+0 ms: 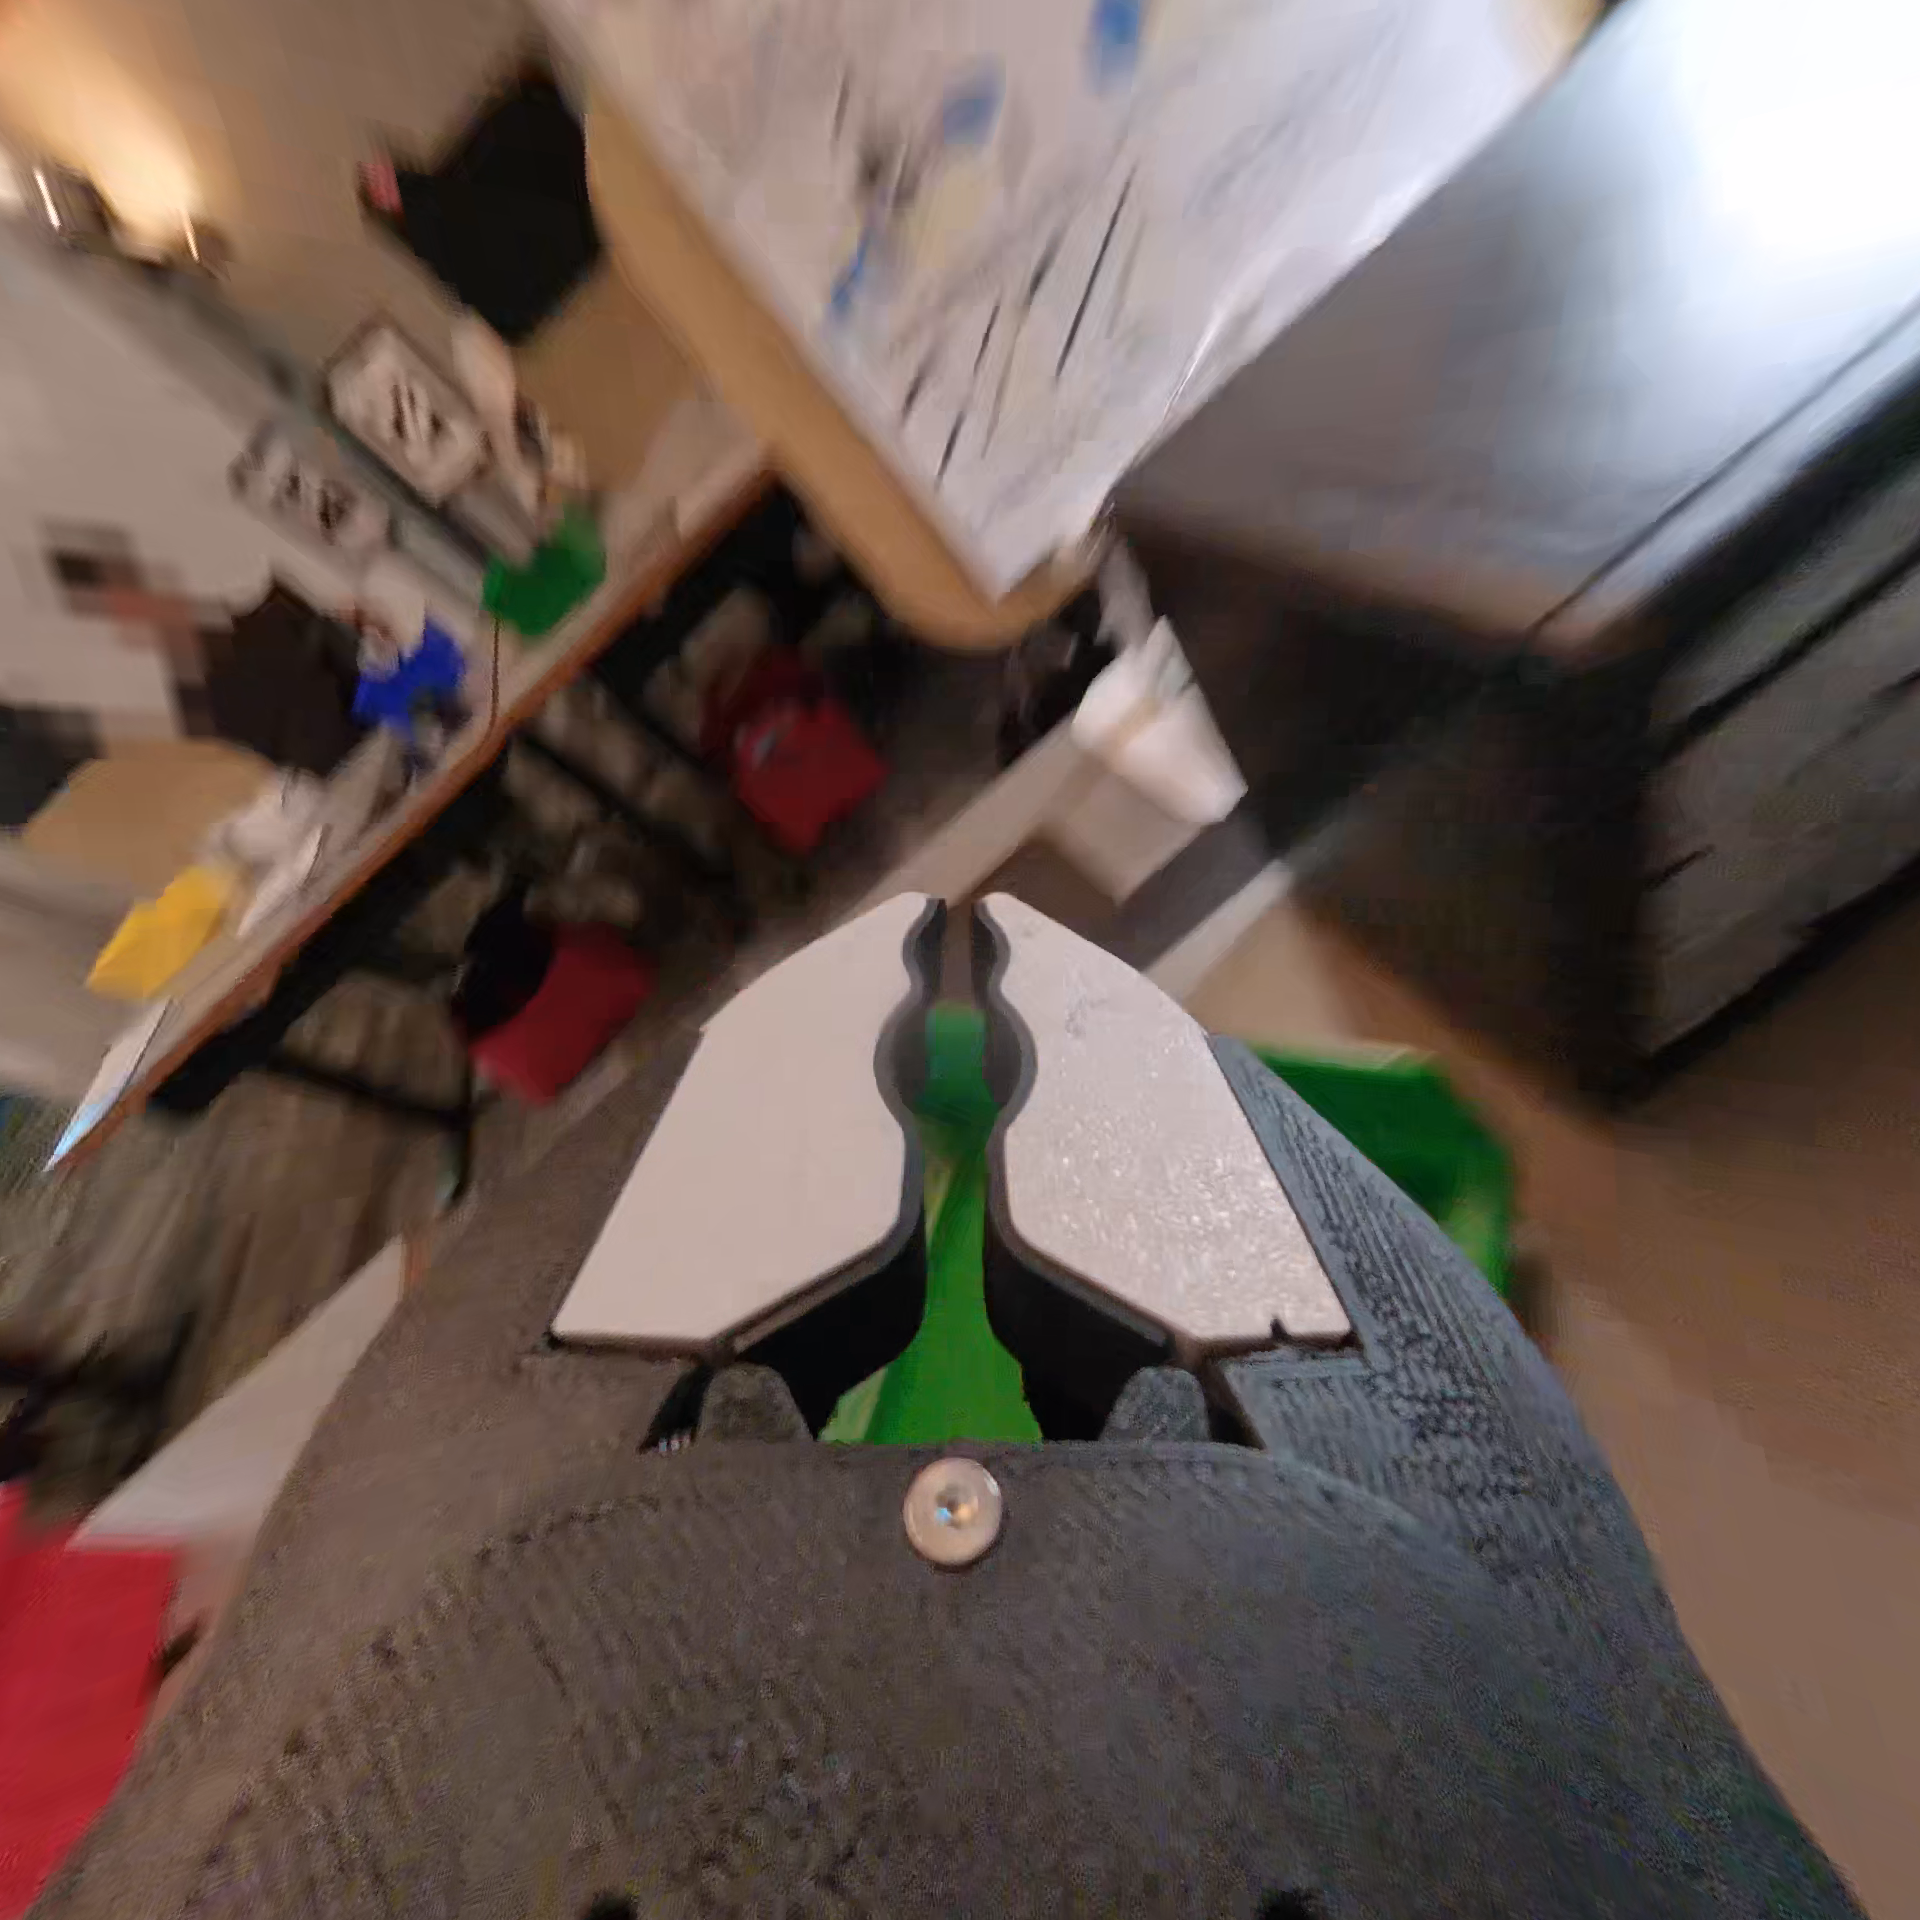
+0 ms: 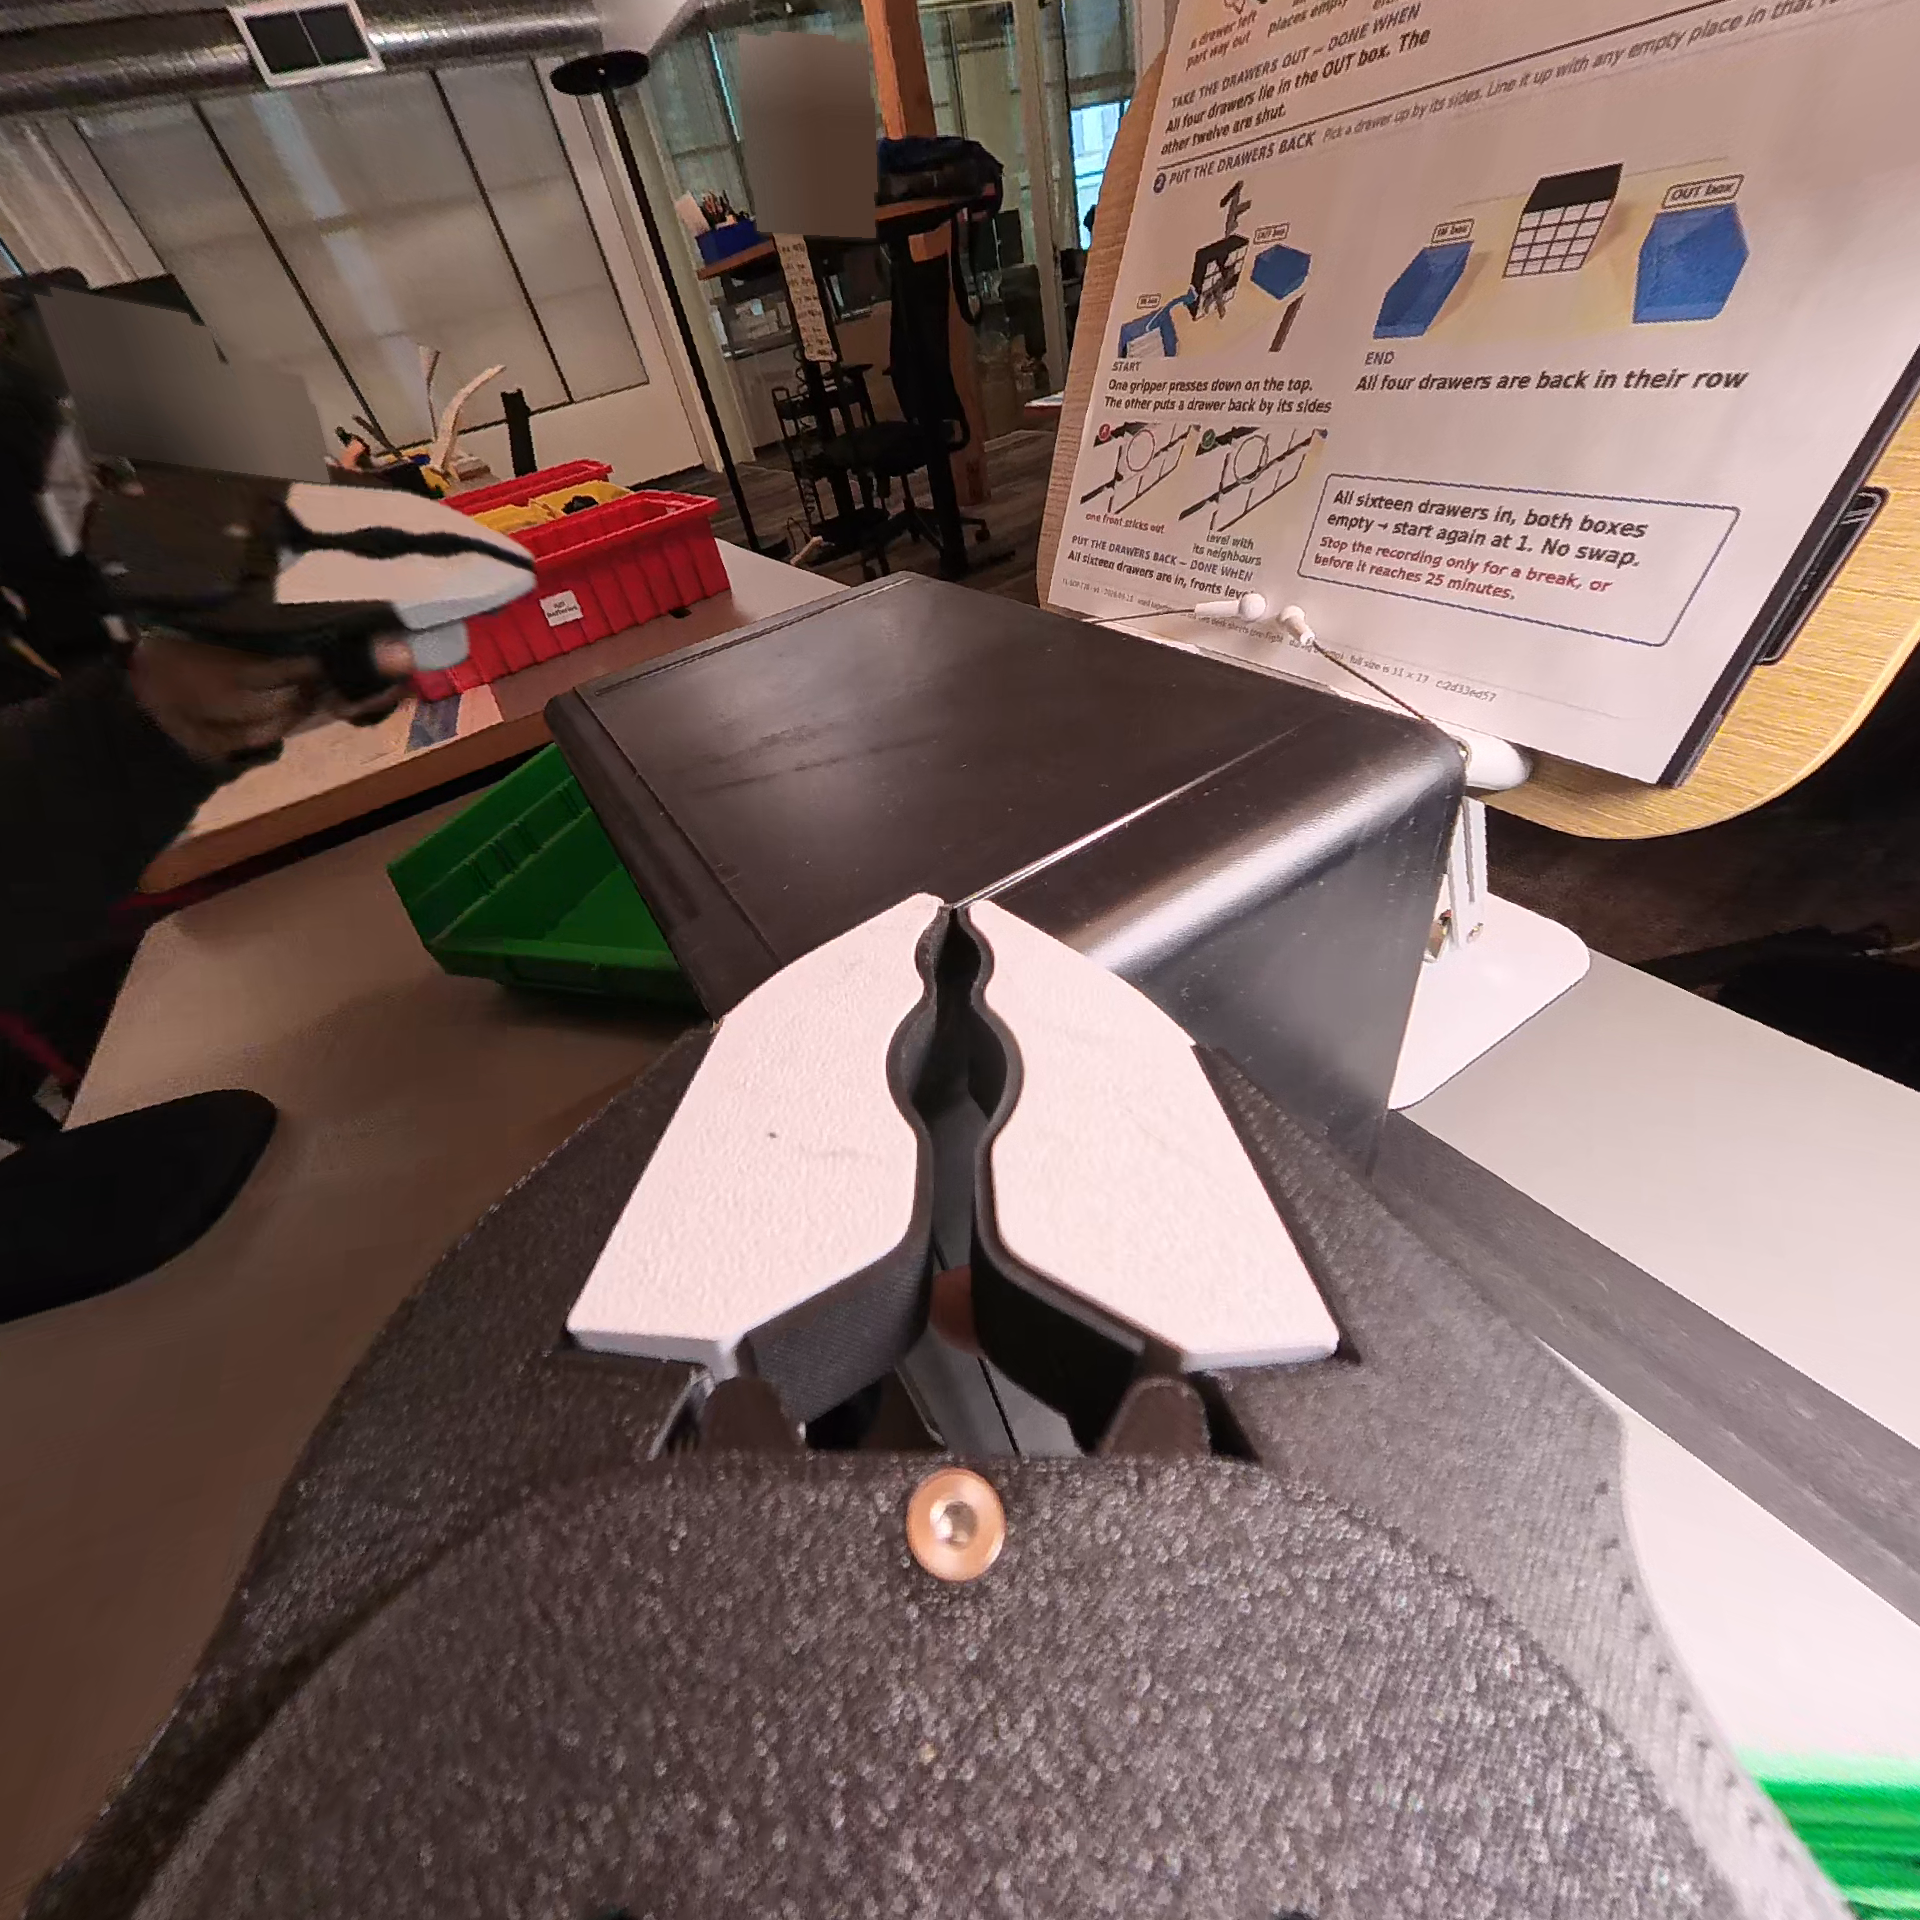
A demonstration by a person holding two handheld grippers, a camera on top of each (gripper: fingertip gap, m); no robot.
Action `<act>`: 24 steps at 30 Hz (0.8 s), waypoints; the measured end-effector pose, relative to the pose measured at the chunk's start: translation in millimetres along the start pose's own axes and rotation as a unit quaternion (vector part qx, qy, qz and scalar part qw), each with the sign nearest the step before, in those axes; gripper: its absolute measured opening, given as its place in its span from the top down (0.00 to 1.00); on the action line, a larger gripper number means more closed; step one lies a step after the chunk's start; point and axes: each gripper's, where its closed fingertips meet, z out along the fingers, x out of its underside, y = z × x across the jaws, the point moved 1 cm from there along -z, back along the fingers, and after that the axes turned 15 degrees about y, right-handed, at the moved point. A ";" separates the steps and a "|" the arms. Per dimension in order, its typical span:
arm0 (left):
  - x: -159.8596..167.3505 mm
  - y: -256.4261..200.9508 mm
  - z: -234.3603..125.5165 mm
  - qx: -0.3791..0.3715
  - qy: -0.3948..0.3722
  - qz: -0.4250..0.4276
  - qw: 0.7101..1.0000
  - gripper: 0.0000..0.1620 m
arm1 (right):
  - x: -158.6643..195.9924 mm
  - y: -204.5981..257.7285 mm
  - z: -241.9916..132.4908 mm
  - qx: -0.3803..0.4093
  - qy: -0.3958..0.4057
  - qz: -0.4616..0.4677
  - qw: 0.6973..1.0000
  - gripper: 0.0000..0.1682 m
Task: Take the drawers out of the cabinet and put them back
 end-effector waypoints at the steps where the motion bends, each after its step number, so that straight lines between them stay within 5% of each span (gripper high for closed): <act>1: 22.2 20.8 13.3 -0.013 0.058 0.004 0.998 0.95 | 0.0 0.1 0.0 0.000 0.000 0.000 1.000 1.00; 7: 168.1 78.7 76.6 -0.021 0.380 0.087 0.921 0.84 | 0.0 -0.3 -0.1 0.007 0.000 0.002 1.000 1.00; 10: 215.8 79.1 92.6 -0.003 0.468 0.141 0.872 0.81 | 0.1 -0.6 -0.1 0.006 -0.001 0.002 1.000 1.00; 16: 256.0 70.3 112.3 0.024 0.558 0.182 0.809 0.83 | -0.5 -1.7 0.3 -0.005 -0.004 0.006 1.000 1.00; 19: 268.3 69.4 113.2 0.026 0.596 0.203 0.776 0.92 | -0.5 -1.8 0.4 -0.004 -0.004 0.005 1.000 1.00; 24: 260.6 50.2 105.6 0.070 0.599 0.208 0.770 0.99 | -0.4 -1.7 0.4 0.000 0.000 0.000 1.000 1.00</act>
